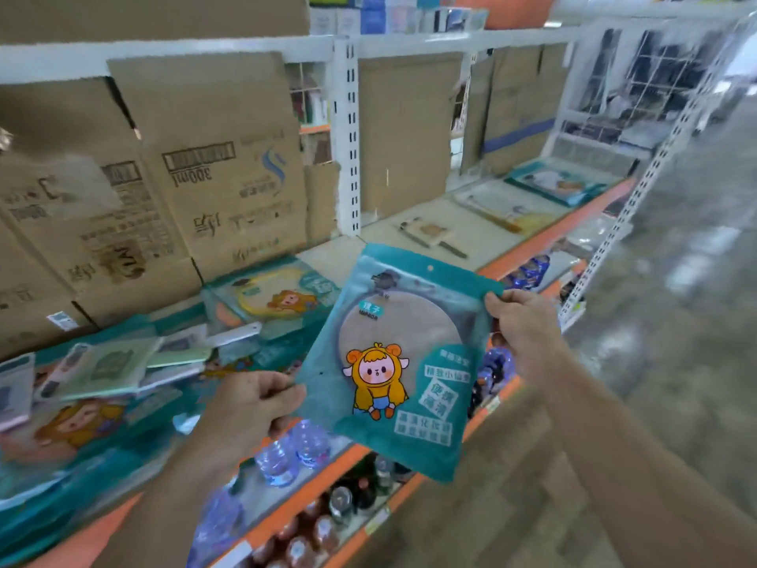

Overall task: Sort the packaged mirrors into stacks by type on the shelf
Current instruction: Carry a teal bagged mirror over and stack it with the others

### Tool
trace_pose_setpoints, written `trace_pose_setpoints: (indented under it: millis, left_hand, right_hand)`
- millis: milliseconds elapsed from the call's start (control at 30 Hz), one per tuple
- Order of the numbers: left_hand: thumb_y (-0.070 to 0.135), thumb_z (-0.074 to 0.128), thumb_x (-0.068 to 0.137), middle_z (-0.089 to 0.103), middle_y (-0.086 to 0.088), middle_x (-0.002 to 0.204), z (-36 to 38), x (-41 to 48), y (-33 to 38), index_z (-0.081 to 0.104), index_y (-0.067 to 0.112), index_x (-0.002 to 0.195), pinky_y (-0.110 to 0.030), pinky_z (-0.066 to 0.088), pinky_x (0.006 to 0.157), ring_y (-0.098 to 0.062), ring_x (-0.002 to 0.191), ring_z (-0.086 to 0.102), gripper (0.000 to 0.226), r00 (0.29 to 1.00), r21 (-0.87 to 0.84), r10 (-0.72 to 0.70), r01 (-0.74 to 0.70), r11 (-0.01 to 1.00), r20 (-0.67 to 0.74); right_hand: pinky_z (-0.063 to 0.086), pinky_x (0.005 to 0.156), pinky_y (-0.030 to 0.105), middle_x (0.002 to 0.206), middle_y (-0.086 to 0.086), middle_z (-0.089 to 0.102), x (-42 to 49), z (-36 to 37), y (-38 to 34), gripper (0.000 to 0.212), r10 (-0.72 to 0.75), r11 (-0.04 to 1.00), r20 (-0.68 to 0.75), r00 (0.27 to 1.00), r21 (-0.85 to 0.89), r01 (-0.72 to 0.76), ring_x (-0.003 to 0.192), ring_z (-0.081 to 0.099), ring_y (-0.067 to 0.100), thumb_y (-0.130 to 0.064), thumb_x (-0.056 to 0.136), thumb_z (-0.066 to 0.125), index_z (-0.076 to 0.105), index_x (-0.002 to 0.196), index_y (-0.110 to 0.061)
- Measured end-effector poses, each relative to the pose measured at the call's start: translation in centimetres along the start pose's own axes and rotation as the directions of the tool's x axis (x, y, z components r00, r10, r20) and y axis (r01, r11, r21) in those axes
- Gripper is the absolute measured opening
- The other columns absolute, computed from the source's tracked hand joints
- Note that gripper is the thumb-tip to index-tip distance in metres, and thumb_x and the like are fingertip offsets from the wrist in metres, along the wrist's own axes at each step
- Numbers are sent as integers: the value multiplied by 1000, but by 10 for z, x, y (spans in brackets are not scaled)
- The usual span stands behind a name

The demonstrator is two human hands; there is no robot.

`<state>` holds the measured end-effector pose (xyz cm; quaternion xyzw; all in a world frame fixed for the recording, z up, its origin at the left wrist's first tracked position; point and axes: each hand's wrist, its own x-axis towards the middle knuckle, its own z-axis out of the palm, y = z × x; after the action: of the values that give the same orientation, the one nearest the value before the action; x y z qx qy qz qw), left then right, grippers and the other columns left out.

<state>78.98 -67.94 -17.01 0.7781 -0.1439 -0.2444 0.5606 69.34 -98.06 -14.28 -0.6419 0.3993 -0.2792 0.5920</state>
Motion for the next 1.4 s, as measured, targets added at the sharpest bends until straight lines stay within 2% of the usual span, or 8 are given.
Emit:
trace_pose_setpoints:
  millis: [133, 300, 500, 600, 767, 967, 1167, 1400]
  left_hand:
    - [2, 63, 87, 48, -7, 48, 50, 5, 12, 62, 1, 69, -15, 34, 38, -10, 39, 40, 18, 1000, -9, 19, -19, 1000, 16]
    - [2, 62, 88, 48, -3, 44, 102, 10, 25, 63, 0, 72, -15, 35, 38, -8, 36, 40, 15, 997, -22, 51, -50, 999, 52]
    - [-1, 63, 87, 49, -6, 46, 149, 22, 41, 64, -7, 77, -16, 36, 38, -8, 35, 40, 12, 995, -34, 79, -77, 996, 68]
    - [0, 62, 87, 47, -6, 45, 164, 35, 49, 62, -9, 77, -15, 35, 37, -8, 35, 39, 14, 993, -29, 72, -70, 997, 94]
    - [5, 64, 87, 49, -3, 45, 184, 72, 59, 62, 1, 72, -15, 36, 38, -11, 38, 40, 16, 987, -15, 54, -52, 999, 154]
    - [1, 61, 88, 45, -2, 41, 210, 111, 77, 61, -3, 77, -11, 26, 30, -4, 29, 33, 11, 980, -70, 66, -53, 996, 188]
    - [2, 63, 88, 47, -1, 40, 225, 155, 80, 62, -1, 77, -13, 32, 36, -7, 32, 36, 11, 977, -75, 60, -45, 996, 206]
    - [3, 63, 87, 49, 0, 42, 256, 193, 89, 65, 0, 79, -16, 34, 37, -8, 34, 38, 9, 972, -71, 44, -29, 997, 232]
  right_hand:
    - [30, 35, 20, 44, -1, 48, 11, -52, 3, 34, -17, 1000, -66, 998, -6, 17, 33, 38, 10, -9, 90, 60, 52, 57, -14]
    - [28, 33, 18, 67, 14, 52, 28, -107, 8, 20, 0, 1000, -93, 996, 7, 1, 43, 42, 17, -10, 91, 58, 54, 72, -9]
    - [32, 43, 25, 73, 17, 54, 53, -151, 16, 26, -15, 1000, -141, 990, -6, 14, 55, 45, 21, -11, 91, 58, 51, 66, -11]
    - [29, 40, 23, 71, 15, 50, 68, -162, 18, 28, -24, 1000, -170, 985, -21, 21, 50, 40, 20, -9, 92, 57, 48, 65, -9]
    - [28, 42, 25, 74, 15, 49, 98, -172, 15, 12, -28, 999, -227, 973, -23, 24, 61, 39, 24, -11, 91, 57, 56, 81, -4]
    - [28, 36, 21, 73, 16, 52, 140, -177, 8, 23, -16, 1000, -264, 964, 2, 17, 52, 39, 17, -11, 91, 58, 53, 68, -8]
    - [28, 33, 18, 72, 15, 53, 180, -175, 8, 18, -21, 998, -289, 957, -55, 5, 51, 40, 17, -11, 92, 57, 56, 75, -5]
    - [31, 39, 21, 72, 14, 56, 228, -192, 11, 27, -27, 994, -298, 954, -109, -5, 59, 45, 20, -14, 91, 58, 55, 65, -12]
